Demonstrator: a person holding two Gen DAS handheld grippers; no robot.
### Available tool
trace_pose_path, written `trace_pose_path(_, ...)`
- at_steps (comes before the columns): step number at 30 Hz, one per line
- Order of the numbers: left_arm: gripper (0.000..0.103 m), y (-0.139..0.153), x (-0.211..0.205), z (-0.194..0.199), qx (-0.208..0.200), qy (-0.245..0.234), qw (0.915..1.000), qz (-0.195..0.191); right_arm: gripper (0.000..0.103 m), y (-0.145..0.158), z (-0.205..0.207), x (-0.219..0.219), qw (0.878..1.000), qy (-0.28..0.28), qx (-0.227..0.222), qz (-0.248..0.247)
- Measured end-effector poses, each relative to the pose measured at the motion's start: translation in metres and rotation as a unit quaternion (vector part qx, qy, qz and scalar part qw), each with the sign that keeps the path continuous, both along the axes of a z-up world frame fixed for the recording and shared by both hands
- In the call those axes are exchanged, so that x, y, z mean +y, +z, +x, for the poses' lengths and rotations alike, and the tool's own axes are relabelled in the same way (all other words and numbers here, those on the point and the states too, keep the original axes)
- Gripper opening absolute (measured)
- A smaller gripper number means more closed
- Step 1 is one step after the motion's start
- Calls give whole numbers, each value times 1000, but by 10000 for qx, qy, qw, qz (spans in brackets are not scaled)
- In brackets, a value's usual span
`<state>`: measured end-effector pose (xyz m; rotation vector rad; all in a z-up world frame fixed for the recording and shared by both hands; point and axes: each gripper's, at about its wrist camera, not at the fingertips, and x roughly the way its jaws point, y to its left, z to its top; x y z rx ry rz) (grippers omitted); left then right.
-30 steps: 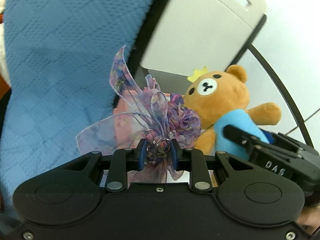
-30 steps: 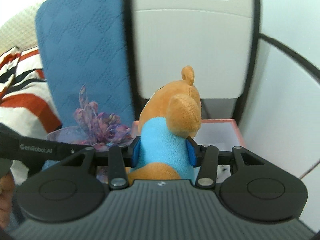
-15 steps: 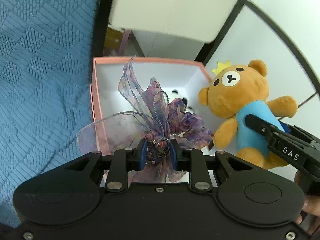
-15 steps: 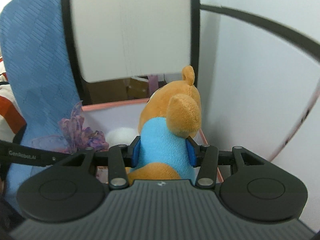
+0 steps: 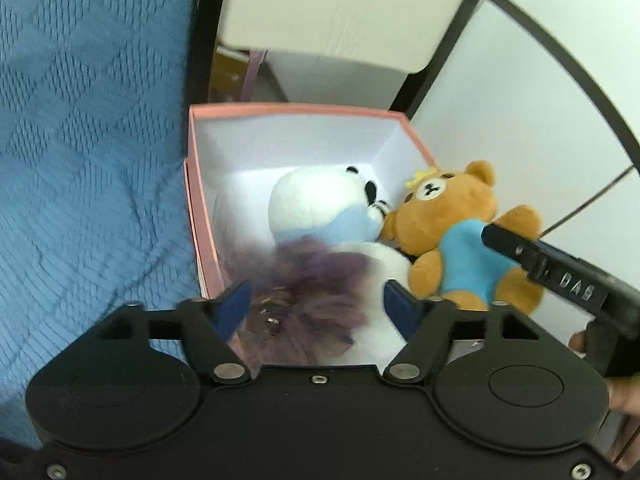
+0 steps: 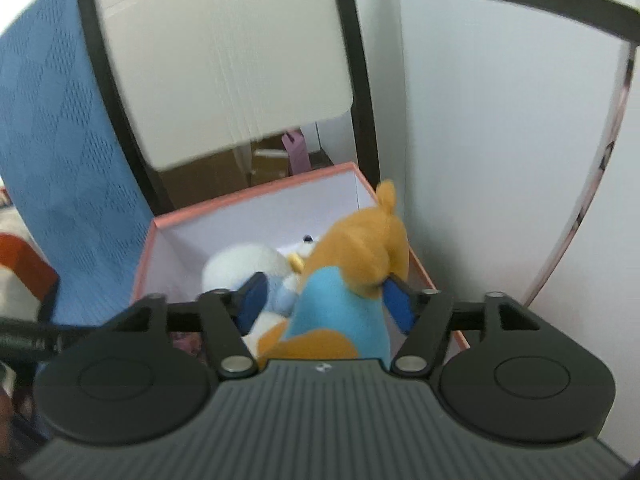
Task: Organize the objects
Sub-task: 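Carry the scrunchie and teddy bear over the pink box and open both grippers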
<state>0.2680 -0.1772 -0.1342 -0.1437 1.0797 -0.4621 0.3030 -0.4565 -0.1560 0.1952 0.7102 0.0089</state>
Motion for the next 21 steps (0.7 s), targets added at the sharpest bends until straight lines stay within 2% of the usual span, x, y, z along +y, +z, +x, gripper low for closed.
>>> trace_pose_path(4, 81, 24, 7, -8, -141, -39, 9998, -150, 71, 29, -10, 2, 9998, 31, -198, 90)
trace_pose_path(6, 87, 40, 11, -17, -324, -72, 9993, -190, 71, 45, -18, 5, 9995, 61, -291, 112)
trace_pose_path(11, 92, 76, 20, -35, -732, -68, 9967, -356, 71, 84, -48, 17, 9981, 260, -562, 34)
trace_pose_path(15, 96, 97, 31, -52, -1039, -100, 9938, -385, 71, 102, -77, 30, 9965, 423, -722, 23)
trace_pose_path(21, 102, 120, 50, -81, -1434, -77, 9887, -424, 71, 112, -121, 44, 9954, 523, -794, 59)
